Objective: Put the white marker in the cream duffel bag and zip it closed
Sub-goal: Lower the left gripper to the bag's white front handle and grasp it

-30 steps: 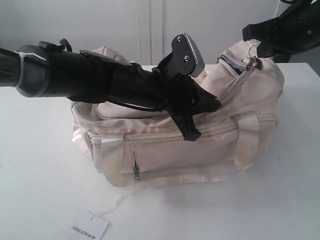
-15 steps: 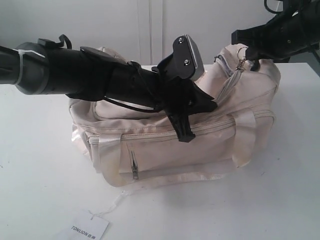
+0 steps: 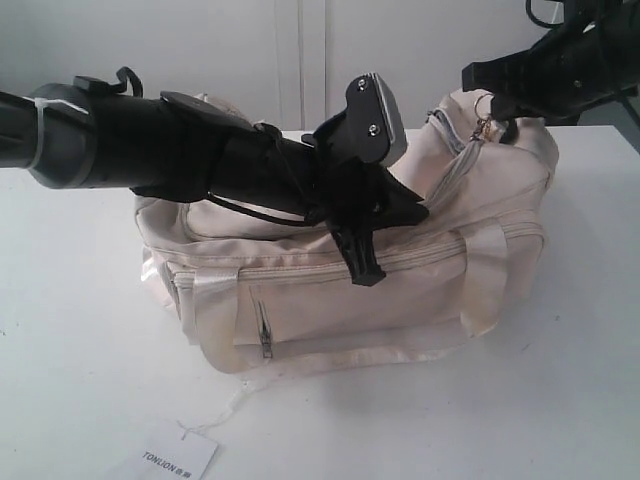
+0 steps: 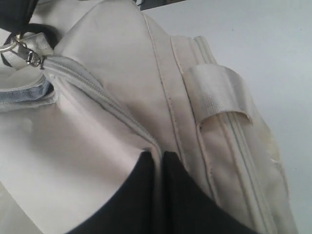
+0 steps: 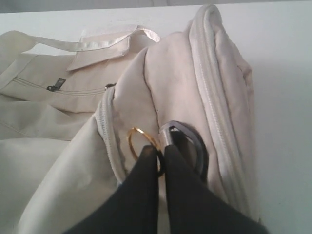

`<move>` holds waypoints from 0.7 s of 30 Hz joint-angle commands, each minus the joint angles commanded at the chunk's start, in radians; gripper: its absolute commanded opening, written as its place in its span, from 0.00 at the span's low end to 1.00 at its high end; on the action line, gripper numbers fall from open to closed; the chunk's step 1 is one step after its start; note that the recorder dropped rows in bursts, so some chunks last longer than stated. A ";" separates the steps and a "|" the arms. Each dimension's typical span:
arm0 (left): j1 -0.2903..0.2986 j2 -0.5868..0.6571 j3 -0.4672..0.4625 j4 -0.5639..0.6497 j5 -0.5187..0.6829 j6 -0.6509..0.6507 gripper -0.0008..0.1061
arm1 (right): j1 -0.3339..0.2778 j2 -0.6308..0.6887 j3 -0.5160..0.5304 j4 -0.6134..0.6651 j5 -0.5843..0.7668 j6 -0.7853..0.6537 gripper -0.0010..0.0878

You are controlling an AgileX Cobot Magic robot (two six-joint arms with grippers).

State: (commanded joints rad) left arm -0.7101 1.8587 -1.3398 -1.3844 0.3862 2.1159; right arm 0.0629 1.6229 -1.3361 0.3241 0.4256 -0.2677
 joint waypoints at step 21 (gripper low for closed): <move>-0.041 -0.124 0.000 -0.035 0.026 0.000 0.54 | 0.000 -0.061 0.000 0.000 0.155 0.002 0.01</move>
State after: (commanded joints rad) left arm -0.7507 1.7351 -1.3398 -1.4189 0.4123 2.1159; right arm 0.0629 1.5619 -1.3361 0.3241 0.5806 -0.2659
